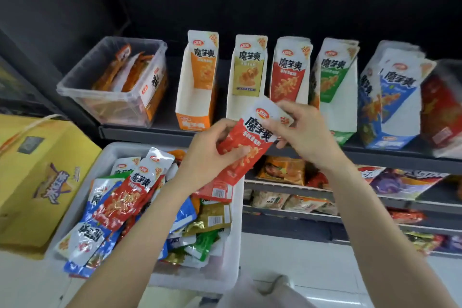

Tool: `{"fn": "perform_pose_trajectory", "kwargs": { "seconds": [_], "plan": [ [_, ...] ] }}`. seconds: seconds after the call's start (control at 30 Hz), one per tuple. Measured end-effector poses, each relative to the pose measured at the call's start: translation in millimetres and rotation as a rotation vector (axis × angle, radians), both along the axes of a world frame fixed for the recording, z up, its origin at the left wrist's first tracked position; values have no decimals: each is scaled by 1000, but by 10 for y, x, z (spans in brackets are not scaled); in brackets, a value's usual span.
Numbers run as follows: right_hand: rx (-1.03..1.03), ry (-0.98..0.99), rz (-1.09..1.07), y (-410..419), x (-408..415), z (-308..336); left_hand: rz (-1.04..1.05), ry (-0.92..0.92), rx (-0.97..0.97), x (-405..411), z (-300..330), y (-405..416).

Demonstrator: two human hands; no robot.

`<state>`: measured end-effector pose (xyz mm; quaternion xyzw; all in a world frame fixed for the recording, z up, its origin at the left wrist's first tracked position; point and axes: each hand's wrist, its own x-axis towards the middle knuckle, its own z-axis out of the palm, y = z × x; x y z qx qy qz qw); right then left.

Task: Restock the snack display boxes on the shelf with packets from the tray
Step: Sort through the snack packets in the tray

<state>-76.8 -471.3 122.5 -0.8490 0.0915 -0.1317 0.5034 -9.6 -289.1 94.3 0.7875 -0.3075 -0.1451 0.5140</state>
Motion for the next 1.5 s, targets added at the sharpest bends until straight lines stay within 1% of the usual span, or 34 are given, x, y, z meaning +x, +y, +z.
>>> {"fn": "perform_pose_trajectory", "kwargs": {
  "seconds": [0.13, 0.2, 0.27, 0.33, 0.43, 0.5, 0.57, 0.67, 0.73, 0.8, 0.87, 0.93, 1.03, 1.13, 1.2, 1.27, 1.33, 1.43, 1.5],
  "plan": [
    [-214, -219, -332, -561, -76, 313, 85, -254, -138, 280, 176, -446],
    [-309, -312, -469, -777, -94, 472, 108, -366, -88, 429, 171, -651],
    [-444, -357, -540, -931, -16, 578, 139, -494, 56, 554, 100, -823],
    [-576, -329, -540, -1030, 168, 613, 150, -595, 163, 620, -8, -948],
    [-735, -208, -461, -1063, 535, 540, 151, -672, 262, 632, -133, -1044],
    [-858, -99, -415, -1019, 748, 442, 152, -700, 277, 630, -171, -1053],
    [-926, -27, -374, -976, 899, 335, 141, -718, 276, 637, -181, -1041],
    [-919, -41, -363, -1010, 1030, 198, 118, -751, 280, 643, -171, -1029],
    [-847, -131, -404, -1052, 1040, 136, 105, -762, 283, 642, -169, -1025],
    [-727, -246, -443, -1041, 964, 83, 110, -762, 274, 633, -163, -1015],
    [-635, -356, -443, -942, 798, 21, 145, -772, 215, 602, -158, -978],
    [-570, -425, -399, -748, 577, -61, 195, -780, 83, 545, -173, -885],
    [-444, -407, -294, -332, 222, -193, 269, -759, -122, 398, -219, -626],
    [-332, -245, -121, 110, -36, -391, 295, -707, -175, 208, -293, -251],
    [-385, -80, 38, 374, -101, -591, 273, -656, -96, 100, -409, 44],
    [-501, 76, 202, 599, -105, -809, 227, -587, 96, 24, -603, 345],
    [-644, 181, 343, 774, -79, -1014, 174, -546, 310, -29, -849, 635],
    [-871, 258, 426, 950, 6, -1272, 100, -534, 603, -110, -1177, 1001],
    [-942, 334, 409, 1027, 102, -1375, 85, -489, 697, -156, -1273, 1149]
  ]
}}
